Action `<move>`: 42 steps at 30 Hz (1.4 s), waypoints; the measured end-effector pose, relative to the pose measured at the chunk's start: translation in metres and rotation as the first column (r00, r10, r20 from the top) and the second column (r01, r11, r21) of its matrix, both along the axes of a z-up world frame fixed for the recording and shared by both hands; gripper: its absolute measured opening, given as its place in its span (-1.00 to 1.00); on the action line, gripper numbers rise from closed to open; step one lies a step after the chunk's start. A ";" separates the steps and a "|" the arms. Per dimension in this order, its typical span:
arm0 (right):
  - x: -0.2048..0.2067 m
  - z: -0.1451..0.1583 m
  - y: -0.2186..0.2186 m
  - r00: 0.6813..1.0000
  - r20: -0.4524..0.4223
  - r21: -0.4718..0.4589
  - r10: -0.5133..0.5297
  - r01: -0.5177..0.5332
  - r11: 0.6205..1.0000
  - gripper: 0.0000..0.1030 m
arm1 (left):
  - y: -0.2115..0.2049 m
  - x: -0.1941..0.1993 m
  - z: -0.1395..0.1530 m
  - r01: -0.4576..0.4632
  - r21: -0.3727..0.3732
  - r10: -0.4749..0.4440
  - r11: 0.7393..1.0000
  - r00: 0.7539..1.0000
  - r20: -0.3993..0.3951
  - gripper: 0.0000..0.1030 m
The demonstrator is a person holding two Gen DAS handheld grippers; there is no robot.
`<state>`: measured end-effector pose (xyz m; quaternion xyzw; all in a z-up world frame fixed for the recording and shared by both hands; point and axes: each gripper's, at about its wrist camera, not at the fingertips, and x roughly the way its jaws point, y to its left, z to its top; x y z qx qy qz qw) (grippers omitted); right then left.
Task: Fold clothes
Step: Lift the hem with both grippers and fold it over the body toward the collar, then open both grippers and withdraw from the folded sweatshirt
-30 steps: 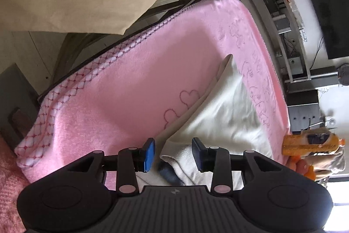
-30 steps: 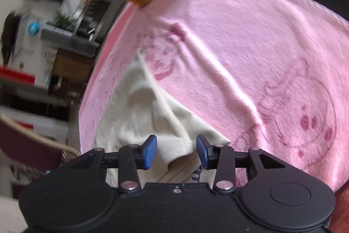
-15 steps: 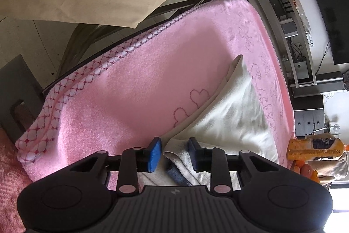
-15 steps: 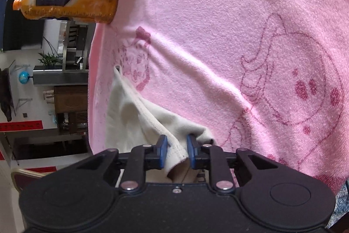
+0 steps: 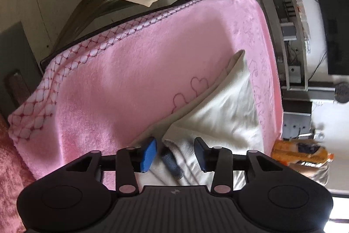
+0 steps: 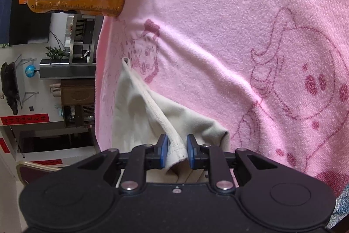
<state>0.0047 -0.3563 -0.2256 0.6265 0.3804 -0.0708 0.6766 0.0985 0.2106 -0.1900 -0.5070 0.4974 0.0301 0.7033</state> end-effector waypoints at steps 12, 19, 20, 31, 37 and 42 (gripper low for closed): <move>-0.002 -0.002 -0.002 1.000 0.006 -0.009 -0.010 0.010 1.000 -0.61 | -0.010 -0.001 0.022 0.027 0.111 -0.037 0.993 0.995 0.093 -0.90; 0.003 0.015 0.005 0.997 0.016 -0.164 0.070 -0.066 0.984 -0.84 | -0.020 -0.002 0.041 0.053 0.235 -0.093 0.971 0.982 0.164 -0.95; 0.002 0.023 0.005 0.996 0.043 -0.188 0.080 -0.070 0.980 -0.85 | -0.022 -0.002 0.045 0.058 0.254 -0.105 0.966 0.979 0.177 -0.95; -0.021 0.117 0.029 0.957 0.032 -0.674 0.288 -0.192 0.714 -0.90 | -0.098 -0.055 0.114 0.212 0.806 -0.538 0.552 0.830 0.150 -0.94; -0.031 0.086 0.035 0.945 -0.080 -0.666 0.316 -0.287 0.689 -0.91 | -0.096 -0.057 0.081 0.300 0.800 -0.522 0.520 0.853 0.020 -0.94; -0.024 0.053 0.039 0.917 -0.224 -0.615 0.331 -0.396 0.682 -0.90 | -0.106 -0.048 0.050 0.407 0.811 -0.499 0.421 0.850 -0.168 -0.90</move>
